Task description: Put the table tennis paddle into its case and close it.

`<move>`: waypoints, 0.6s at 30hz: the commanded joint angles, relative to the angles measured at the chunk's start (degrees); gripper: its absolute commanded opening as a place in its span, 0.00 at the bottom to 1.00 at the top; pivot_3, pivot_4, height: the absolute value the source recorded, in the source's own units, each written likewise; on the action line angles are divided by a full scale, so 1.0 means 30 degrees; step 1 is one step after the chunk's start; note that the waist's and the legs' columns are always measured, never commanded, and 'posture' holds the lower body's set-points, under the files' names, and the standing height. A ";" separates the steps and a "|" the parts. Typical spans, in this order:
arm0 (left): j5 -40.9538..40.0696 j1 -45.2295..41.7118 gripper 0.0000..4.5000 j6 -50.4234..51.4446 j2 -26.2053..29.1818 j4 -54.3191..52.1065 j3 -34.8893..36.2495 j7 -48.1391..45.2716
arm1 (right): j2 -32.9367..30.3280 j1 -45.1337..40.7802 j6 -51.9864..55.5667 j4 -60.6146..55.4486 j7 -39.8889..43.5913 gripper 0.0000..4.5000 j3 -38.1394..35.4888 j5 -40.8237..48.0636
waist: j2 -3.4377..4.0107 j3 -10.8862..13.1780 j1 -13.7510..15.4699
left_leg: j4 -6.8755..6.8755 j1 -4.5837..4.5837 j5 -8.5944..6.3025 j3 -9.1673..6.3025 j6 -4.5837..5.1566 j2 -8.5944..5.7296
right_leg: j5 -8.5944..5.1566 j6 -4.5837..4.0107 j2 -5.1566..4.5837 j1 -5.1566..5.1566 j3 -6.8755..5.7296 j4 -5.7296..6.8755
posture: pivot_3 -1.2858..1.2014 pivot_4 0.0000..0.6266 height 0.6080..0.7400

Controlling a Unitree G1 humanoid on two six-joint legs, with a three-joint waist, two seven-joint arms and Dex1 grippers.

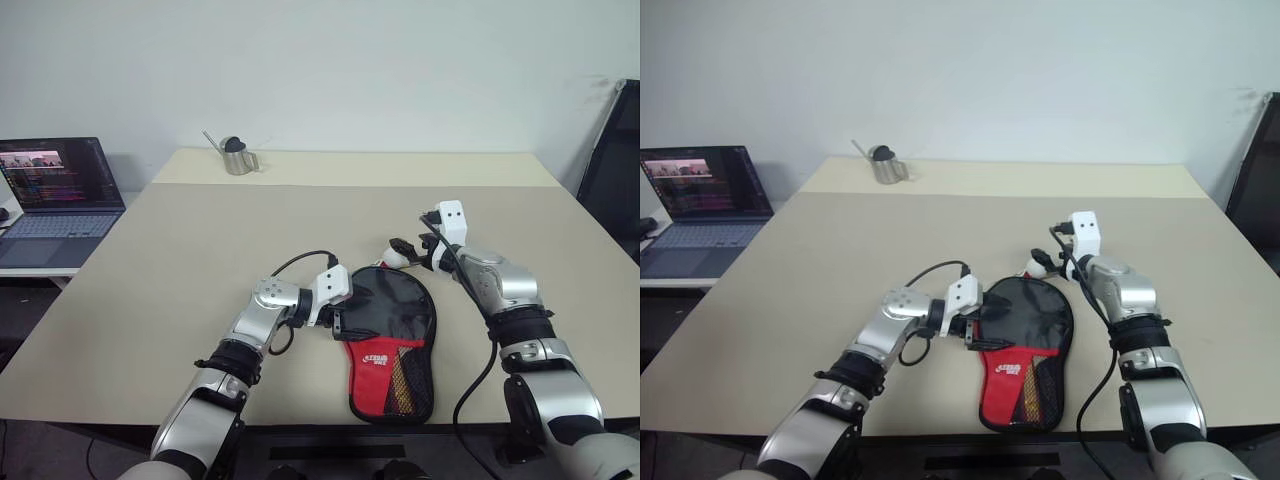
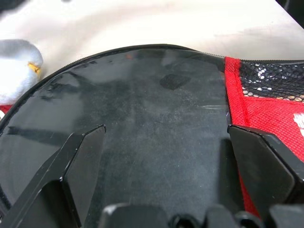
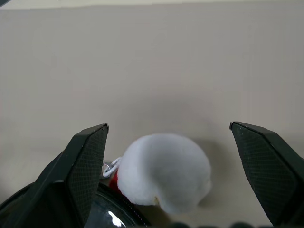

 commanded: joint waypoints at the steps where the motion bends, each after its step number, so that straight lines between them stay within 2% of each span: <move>1: -0.0223 0.0240 0.99 0.0043 0.0075 -0.0820 -0.0209 0.0127 | 0.0158 -0.1056 -0.1598 0.1859 0.0314 1.00 -0.0086 -0.0624 | 0.0010 0.0006 -0.0002 | 0.0000 0.0001 0.0000 0.0001 0.0000 0.0000 | 0.0000 -0.0001 0.0000 0.0000 0.0002 0.0001 | 0.52 0.24 1.00; 5: -0.0200 0.0298 0.99 0.0060 0.0098 -0.0897 -0.0206 0.0227 | 0.0391 -0.1603 -0.2708 0.4030 0.0374 1.00 -0.0179 -0.1120 | 0.0026 0.0016 -0.0006 | 0.0001 0.0005 0.0000 0.0001 0.0000 0.0000 | 0.0001 -0.0002 0.0000 -0.0001 0.0001 0.0009 | 0.52 0.24 1.00; 11: -0.0137 0.0359 0.99 -0.0021 0.0123 -0.0914 -0.0290 0.0353 | 0.0610 -0.2023 -0.3518 0.5267 0.0585 1.00 -0.0316 -0.1444 | 0.0028 0.0017 -0.0009 | 0.0002 0.0006 0.0000 0.0000 0.0000 0.0001 | 0.0002 -0.0003 0.0000 -0.0002 0.0003 0.0013 | 0.52 0.24 1.00; 14: 0.0093 0.0302 1.00 -0.0432 0.0059 -0.0612 -0.0473 0.0479 | 0.0698 -0.2074 -0.3560 0.5246 0.0610 0.86 -0.0274 -0.1501 | 0.0028 0.0017 -0.0010 | 0.0004 0.0007 0.0000 0.0000 -0.0001 0.0000 | 0.0003 -0.0005 0.0000 -0.0002 0.0005 0.0020 | 0.52 0.24 1.00; 18: 0.0592 -0.0174 1.00 -0.1191 -0.0267 0.0509 -0.0841 0.0934 | 0.0740 -0.2011 -0.3475 0.4936 0.0711 0.54 -0.0019 -0.1840 | 0.0030 0.0017 0.0003 | 0.0008 0.0012 0.0001 -0.0001 -0.0001 0.0000 | 0.0003 -0.0004 0.0000 -0.0001 0.0004 0.0032 | 0.52 0.24 1.00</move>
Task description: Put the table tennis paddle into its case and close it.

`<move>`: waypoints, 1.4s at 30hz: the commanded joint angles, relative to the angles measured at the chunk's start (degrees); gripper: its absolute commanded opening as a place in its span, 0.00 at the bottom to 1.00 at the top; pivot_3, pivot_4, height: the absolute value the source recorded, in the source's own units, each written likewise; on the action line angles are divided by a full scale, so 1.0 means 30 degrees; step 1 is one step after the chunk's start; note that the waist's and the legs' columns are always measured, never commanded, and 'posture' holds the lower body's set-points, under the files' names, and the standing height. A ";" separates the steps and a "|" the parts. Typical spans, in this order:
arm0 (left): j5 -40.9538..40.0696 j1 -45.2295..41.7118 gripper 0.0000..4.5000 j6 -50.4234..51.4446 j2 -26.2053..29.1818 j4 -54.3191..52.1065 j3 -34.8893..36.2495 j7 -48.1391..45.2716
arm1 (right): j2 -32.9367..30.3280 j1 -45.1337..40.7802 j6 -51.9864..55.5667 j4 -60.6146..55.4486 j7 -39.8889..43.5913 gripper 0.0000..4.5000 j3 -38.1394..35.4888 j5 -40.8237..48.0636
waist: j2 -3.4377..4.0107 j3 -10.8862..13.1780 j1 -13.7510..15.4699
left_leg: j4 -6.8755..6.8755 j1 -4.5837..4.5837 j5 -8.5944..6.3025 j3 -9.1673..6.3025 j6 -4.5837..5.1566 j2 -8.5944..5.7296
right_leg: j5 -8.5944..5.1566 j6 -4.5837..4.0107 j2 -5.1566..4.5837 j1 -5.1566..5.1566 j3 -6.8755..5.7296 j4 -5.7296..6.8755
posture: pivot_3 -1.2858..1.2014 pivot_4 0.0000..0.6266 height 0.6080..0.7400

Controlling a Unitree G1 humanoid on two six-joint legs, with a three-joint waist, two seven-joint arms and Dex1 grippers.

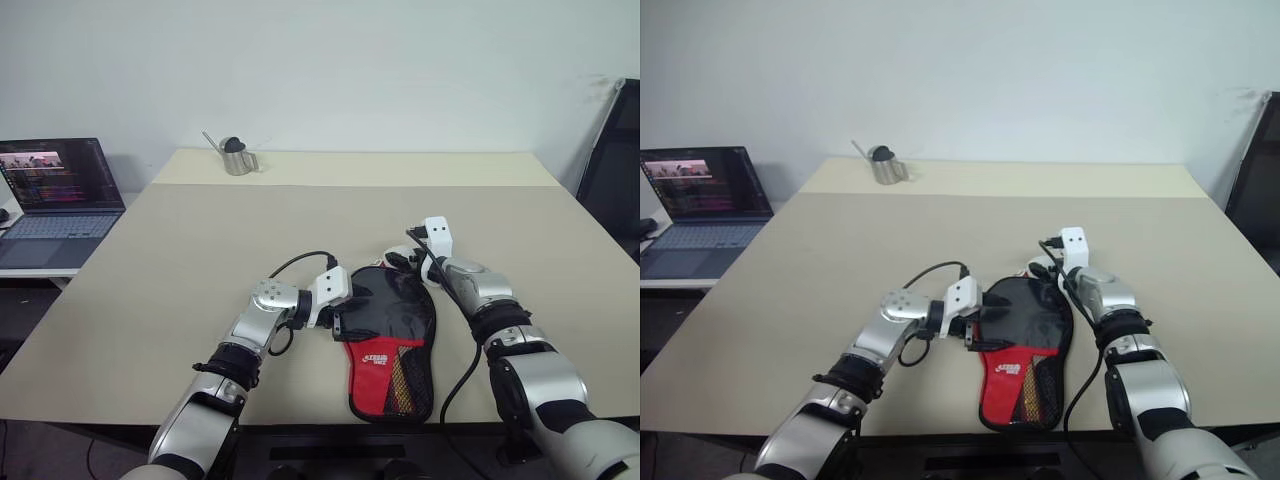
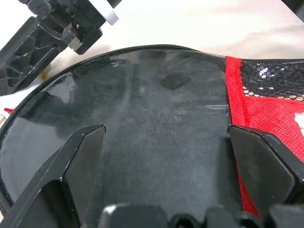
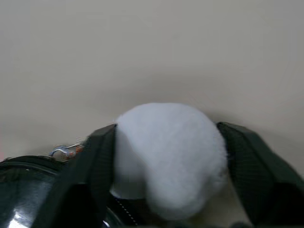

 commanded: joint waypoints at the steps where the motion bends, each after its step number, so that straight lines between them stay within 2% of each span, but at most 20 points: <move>1: 0.0625 -0.0499 1.00 -0.0909 -0.0371 0.1024 -0.0660 0.0545 | -0.0059 -0.0529 -0.0306 -0.0618 0.0011 0.47 -0.0029 -0.0365 | 0.0000 0.0000 0.0023 | 0.0002 0.0000 0.0000 -0.0001 0.0000 -0.0001 | 0.0000 0.0001 -0.0001 0.0000 0.0000 0.0004 | 0.52 0.24 1.00; 5: 0.1483 -0.1037 1.00 -0.1360 -0.0905 0.3025 -0.1370 0.1270 | -0.0102 -0.0473 -0.0340 -0.1017 -0.0293 0.20 -0.0016 -0.0762 | 0.0006 -0.0006 0.0049 | 0.0015 0.0018 0.0001 -0.0001 0.0000 -0.0009 | -0.0002 0.0010 -0.0007 0.0021 -0.0001 0.0010 | 0.52 0.24 1.00; 7: 0.1594 -0.1189 1.00 -0.1251 -0.1080 0.3601 -0.1434 0.1463 | -0.0145 -0.0423 -0.0239 -0.1296 -0.0346 0.12 -0.0045 -0.0821 | 0.0008 -0.0007 0.0048 | 0.0018 0.0029 0.0001 0.0000 0.0000 -0.0011 | -0.0001 0.0015 -0.0007 0.0036 0.0001 0.0010 | 0.52 0.24 1.00; 9: 0.1544 -0.1364 1.00 -0.0018 -0.1493 0.4117 -0.1354 0.1810 | -0.0382 -0.0052 0.0101 -0.2144 -0.0324 0.09 -0.0091 -0.0849 | 0.0029 -0.0019 0.0059 | 0.0018 0.0032 0.0001 -0.0004 0.0001 -0.0011 | -0.0001 0.0015 -0.0007 0.0038 -0.0002 0.0013 | 0.52 0.24 1.00; 19: 0.2396 -0.1566 1.00 0.0241 -0.1349 0.5352 -0.2235 0.1561 | -0.1910 0.3245 0.2573 -0.7682 -0.0598 0.08 -0.0706 -0.0813 | 0.0045 -0.0048 0.0132 | 0.0030 0.0056 0.0002 -0.0022 0.0001 -0.0026 | 0.0001 0.0023 -0.0015 0.0083 -0.0010 0.0005 | 0.52 0.24 1.00; 30: 0.2883 -0.1866 1.00 -0.1026 -0.1242 0.7132 -0.2880 0.1568 | -0.3579 0.8650 0.7295 -1.6956 -0.1192 0.08 -0.2320 0.0599 | 0.0095 -0.0165 0.0122 | 0.0013 0.0142 0.0000 -0.0025 0.0001 -0.0022 | -0.0007 0.0021 -0.0012 0.0153 -0.0008 -0.0010 | 0.52 0.24 1.00; 36: 0.2929 -0.1765 1.00 -0.1088 -0.1410 0.7459 -0.3004 0.1463 | -0.5586 1.3076 1.1086 -2.3284 -0.0756 0.08 -0.4654 0.2107 | 0.0144 -0.0294 0.0144 | 0.0007 0.0149 -0.0001 -0.0015 -0.0001 -0.0023 | -0.0010 0.0020 -0.0014 0.0167 -0.0001 -0.0042 | 0.52 0.24 1.00; 42: 0.2982 -0.1674 1.00 -0.1073 -0.1569 0.7544 -0.3090 0.1404 | -0.6668 1.7146 1.5810 -2.9780 0.0417 0.08 -0.7103 0.5513 | 0.0180 -0.0450 0.0111 | -0.0034 0.0140 -0.0008 -0.0043 -0.0006 -0.0021 | -0.0055 -0.0035 -0.0015 0.0184 -0.0029 -0.0116 | 0.52 0.24 1.00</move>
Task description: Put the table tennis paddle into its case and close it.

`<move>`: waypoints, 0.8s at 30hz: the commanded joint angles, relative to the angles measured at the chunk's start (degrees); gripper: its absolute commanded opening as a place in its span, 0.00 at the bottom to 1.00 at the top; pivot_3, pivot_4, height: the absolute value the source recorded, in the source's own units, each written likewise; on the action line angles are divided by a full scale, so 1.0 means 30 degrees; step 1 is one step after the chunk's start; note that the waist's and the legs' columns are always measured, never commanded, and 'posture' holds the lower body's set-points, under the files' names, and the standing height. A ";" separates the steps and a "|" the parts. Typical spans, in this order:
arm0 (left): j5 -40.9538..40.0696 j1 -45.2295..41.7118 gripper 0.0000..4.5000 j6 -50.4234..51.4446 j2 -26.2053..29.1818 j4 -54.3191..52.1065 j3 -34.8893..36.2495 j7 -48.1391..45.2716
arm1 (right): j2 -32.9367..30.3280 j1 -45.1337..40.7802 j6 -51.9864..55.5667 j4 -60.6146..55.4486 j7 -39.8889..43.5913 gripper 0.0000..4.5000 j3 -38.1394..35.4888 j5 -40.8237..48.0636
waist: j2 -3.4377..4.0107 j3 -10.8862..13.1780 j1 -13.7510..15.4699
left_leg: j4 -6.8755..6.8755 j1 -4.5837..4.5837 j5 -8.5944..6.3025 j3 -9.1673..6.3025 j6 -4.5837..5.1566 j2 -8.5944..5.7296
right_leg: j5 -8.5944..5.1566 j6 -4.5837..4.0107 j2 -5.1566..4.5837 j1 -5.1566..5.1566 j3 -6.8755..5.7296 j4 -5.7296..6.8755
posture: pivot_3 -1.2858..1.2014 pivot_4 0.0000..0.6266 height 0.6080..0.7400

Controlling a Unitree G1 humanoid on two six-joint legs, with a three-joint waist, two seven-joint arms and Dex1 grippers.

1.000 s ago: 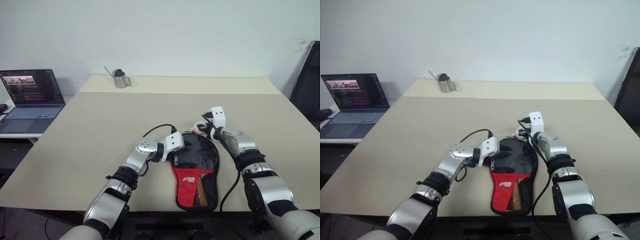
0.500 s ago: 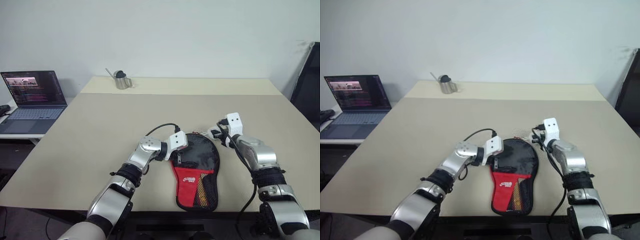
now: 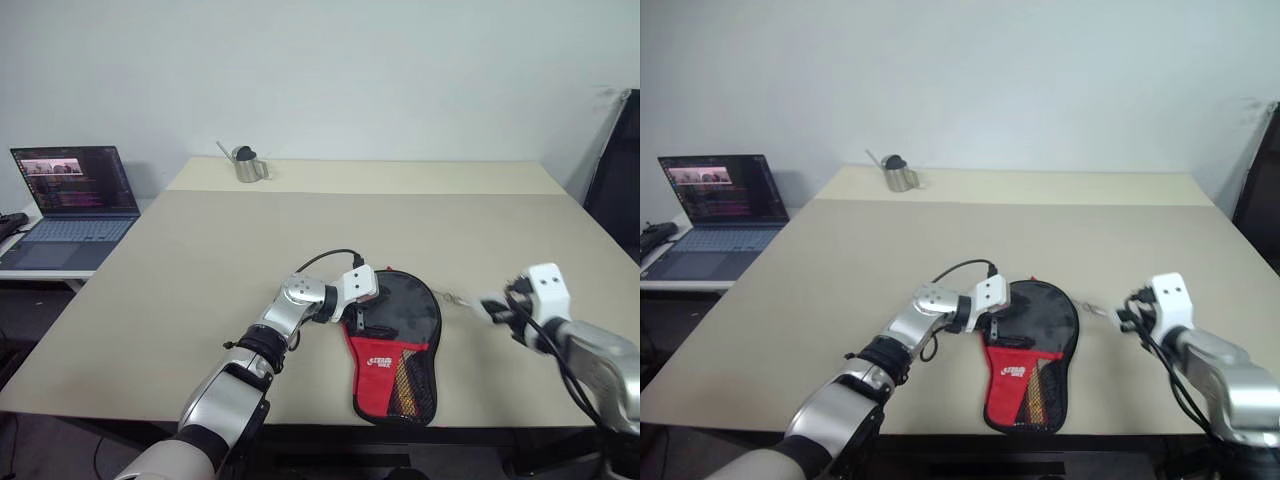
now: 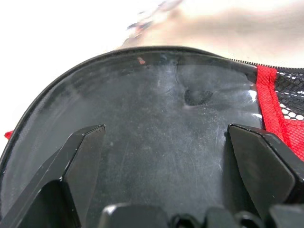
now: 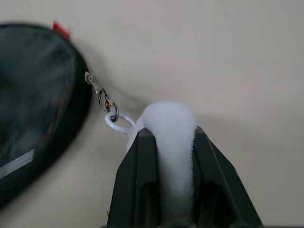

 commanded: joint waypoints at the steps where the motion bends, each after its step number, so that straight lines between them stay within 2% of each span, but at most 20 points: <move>1: 0.1915 0.1248 1.00 0.0593 0.0154 0.1681 -0.1550 -0.0050 | -0.0234 0.1627 0.2684 -0.4364 0.0709 0.08 -0.1720 0.2416 | 0.0000 -0.0045 -0.0032 | 0.0001 0.0002 0.0000 -0.0005 0.0000 0.0000 | -0.0003 -0.0005 0.0000 0.0006 -0.0005 -0.0009 | 0.52 0.24 1.00; 4: 0.1943 0.1182 1.00 0.0586 -0.0002 0.1799 -0.1570 -0.0040 | 0.0322 0.3841 0.4529 -0.7648 0.0919 0.08 -0.2442 0.4260 | -0.0029 -0.0080 -0.0005 | -0.0018 0.0013 -0.0001 -0.0078 -0.0001 0.0009 | -0.0042 -0.0072 0.0003 0.0066 -0.0061 -0.0092 | 0.52 0.24 1.00; 10: 0.1997 0.1086 1.00 0.0518 -0.0160 0.1942 -0.1561 -0.0016 | 0.1305 0.7033 0.5555 -1.0885 0.0633 0.08 -0.3114 0.6968 | -0.0065 -0.0093 -0.0047 | -0.0035 0.0167 -0.0082 -0.0112 -0.0126 0.0014 | -0.0069 -0.0056 -0.0033 0.0293 -0.0071 -0.0253 | 0.52 0.24 1.00; 13: 0.2030 0.1156 1.00 0.0500 -0.0188 0.1876 -0.1556 -0.0110 | 0.0301 0.9795 0.4091 -1.1065 0.0352 0.07 -0.3047 0.8669 | -0.0066 -0.0116 -0.0036 | -0.0080 0.0167 -0.0097 -0.0152 -0.0148 0.0017 | -0.0072 -0.0052 -0.0077 0.0312 -0.0081 -0.0411 | 0.52 0.24 1.00; 18: 0.2074 0.1264 1.00 0.0493 -0.0216 0.1811 -0.1557 -0.0190 | -0.1412 1.5093 0.1171 -1.1065 0.1256 0.07 -0.4355 0.9197 | -0.0193 -0.0199 -0.0025 | -0.0138 0.0161 -0.0165 -0.0106 -0.0179 -0.0021 | -0.0144 0.0002 -0.0131 0.0389 -0.0084 -0.0465 | 0.52 0.24 1.00; 24: 0.2068 0.1392 1.00 0.0511 -0.0219 0.1722 -0.1632 -0.0249 | -0.2764 2.0481 -0.4043 -1.1065 0.2454 0.07 -0.4617 1.1636 | -0.0273 -0.0241 -0.0033 | -0.0141 0.0195 -0.0202 -0.0173 -0.0175 0.0022 | -0.0178 -0.0003 -0.0196 0.0409 -0.0074 -0.0480 | 0.52 0.24 1.00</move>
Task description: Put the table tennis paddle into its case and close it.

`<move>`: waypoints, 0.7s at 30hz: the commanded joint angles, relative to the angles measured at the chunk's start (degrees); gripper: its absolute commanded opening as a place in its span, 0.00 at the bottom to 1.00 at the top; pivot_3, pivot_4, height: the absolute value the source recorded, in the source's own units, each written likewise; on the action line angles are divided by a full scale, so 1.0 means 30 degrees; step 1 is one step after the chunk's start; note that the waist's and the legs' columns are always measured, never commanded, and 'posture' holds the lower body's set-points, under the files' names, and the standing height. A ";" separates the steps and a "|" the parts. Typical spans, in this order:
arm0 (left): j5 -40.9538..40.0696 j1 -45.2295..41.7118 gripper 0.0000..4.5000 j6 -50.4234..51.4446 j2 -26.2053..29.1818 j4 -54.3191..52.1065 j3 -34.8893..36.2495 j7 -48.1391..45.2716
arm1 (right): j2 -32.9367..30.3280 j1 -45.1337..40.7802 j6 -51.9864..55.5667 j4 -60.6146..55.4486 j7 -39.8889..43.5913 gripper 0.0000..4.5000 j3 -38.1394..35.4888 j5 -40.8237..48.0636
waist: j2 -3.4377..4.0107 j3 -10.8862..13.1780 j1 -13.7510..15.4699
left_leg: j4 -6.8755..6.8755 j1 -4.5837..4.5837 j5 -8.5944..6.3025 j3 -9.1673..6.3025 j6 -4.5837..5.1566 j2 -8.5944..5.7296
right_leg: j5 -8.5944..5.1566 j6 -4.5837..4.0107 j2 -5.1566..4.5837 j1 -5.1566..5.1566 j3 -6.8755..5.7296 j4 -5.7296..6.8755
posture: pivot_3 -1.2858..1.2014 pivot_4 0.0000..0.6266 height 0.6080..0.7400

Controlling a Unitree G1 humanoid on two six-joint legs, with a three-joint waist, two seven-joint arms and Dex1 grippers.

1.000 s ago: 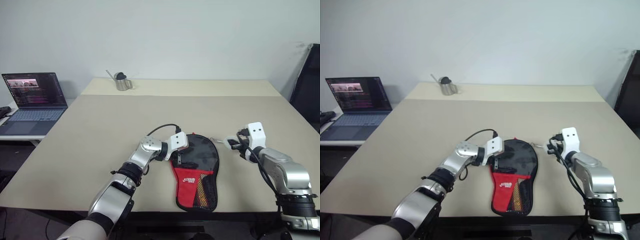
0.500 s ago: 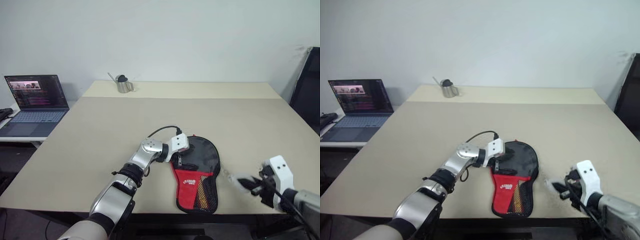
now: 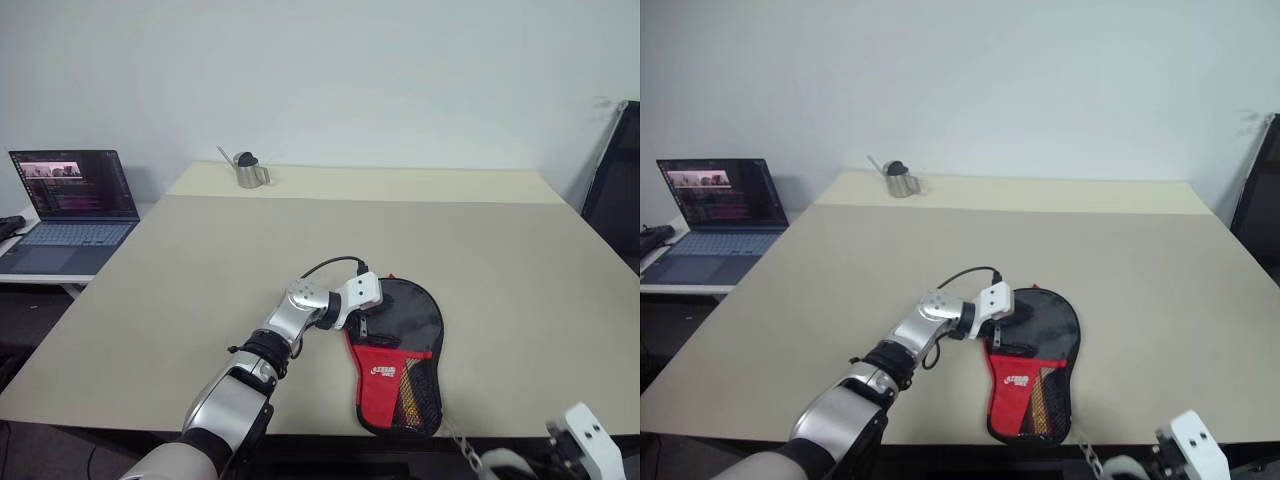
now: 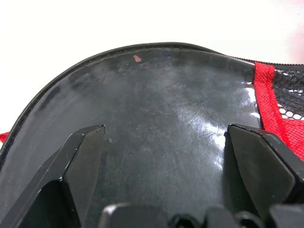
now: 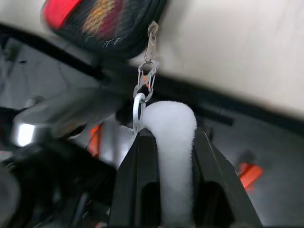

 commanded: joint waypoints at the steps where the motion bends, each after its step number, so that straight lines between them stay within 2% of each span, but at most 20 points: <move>1: 0.1813 0.1125 1.00 0.0502 0.0305 0.1468 -0.1510 -0.0221 | -0.1244 0.1879 -0.3305 -0.0552 0.0574 0.07 0.0112 0.2230 | -0.0002 0.0003 -0.0006 | 0.0002 0.0020 -0.0003 -0.0065 -0.0005 0.0004 | -0.0003 -0.0003 -0.0030 -0.0025 -0.0009 -0.0011 | 0.52 0.24 1.00; 3: 0.1875 0.1112 1.00 0.0483 0.0226 0.1536 -0.1527 -0.0199 | -0.2258 0.2208 -0.5113 -0.0552 -0.0011 0.07 0.1491 0.2982 | -0.0008 0.0006 -0.0009 | 0.0001 0.0035 -0.0089 -0.0115 -0.0148 0.0010 | -0.0010 -0.0012 -0.0060 -0.0034 -0.0026 -0.0031 | 0.52 0.24 1.00; 7: 0.1904 0.1059 1.00 0.0519 0.0001 0.1559 -0.1565 -0.0135 | -0.3810 -0.0163 -0.7256 -0.0552 -0.3045 0.07 0.6901 0.3170 | -0.0028 0.0019 -0.0007 | 0.0003 0.0035 -0.0107 -0.0144 -0.0177 0.0000 | -0.0022 0.0006 -0.0115 -0.0003 -0.0058 -0.0076 | 0.52 0.24 1.00; 10: 0.1904 0.1058 1.00 0.0529 -0.0072 0.1510 -0.1558 -0.0156 | -0.4078 -0.2054 -0.7695 -0.0552 -0.4988 0.07 1.0326 0.2756 | -0.0032 0.0017 0.0020 | 0.0004 0.0019 -0.0066 -0.0128 -0.0108 -0.0046 | -0.0070 0.0064 -0.0135 0.0007 -0.0064 -0.0079 | 0.52 0.24 1.00; 12: 0.1905 0.1077 1.00 0.0525 -0.0073 0.1444 -0.1540 -0.0159 | -0.4178 -0.2901 -0.7850 -0.0552 -0.6054 0.07 1.1750 0.2598 | -0.0034 0.0009 0.0044 | 0.0002 0.0008 -0.0081 -0.0092 -0.0130 -0.0054 | -0.0119 0.0077 -0.0119 0.0023 -0.0088 -0.0077 | 0.52 0.24 1.00; 15: 0.1913 0.1102 1.00 0.0547 -0.0040 0.1379 -0.1499 -0.0146 | -0.4821 -0.3309 -0.8452 -0.0552 -0.6941 0.07 1.2381 0.2762 | -0.0034 0.0006 0.0042 | -0.0001 0.0001 -0.0107 -0.0072 -0.0141 -0.0076 | -0.0168 0.0098 -0.0082 0.0116 -0.0084 -0.0058 | 0.52 0.24 1.00; 19: 0.1944 0.1165 1.00 0.0546 0.0061 0.1335 -0.1488 -0.0129 | -0.5814 -0.3057 -0.9092 -0.0552 -0.7656 0.07 1.1855 0.3488 | -0.0039 0.0007 0.0043 | 0.0005 0.0009 -0.0114 -0.0076 -0.0134 -0.0069 | -0.0173 0.0098 -0.0065 0.0136 -0.0103 -0.0048 | 0.52 0.24 1.00; 21: 0.1952 0.1187 1.00 0.0544 0.0064 0.1315 -0.1504 -0.0093 | -0.6394 -0.2789 -0.9423 -0.0552 -0.7703 0.24 1.1533 0.3736 | -0.0039 0.0007 0.0042 | 0.0010 0.0032 -0.0114 -0.0082 -0.0134 -0.0059 | -0.0175 0.0096 -0.0065 0.0157 -0.0106 -0.0042 | 0.52 0.24 1.00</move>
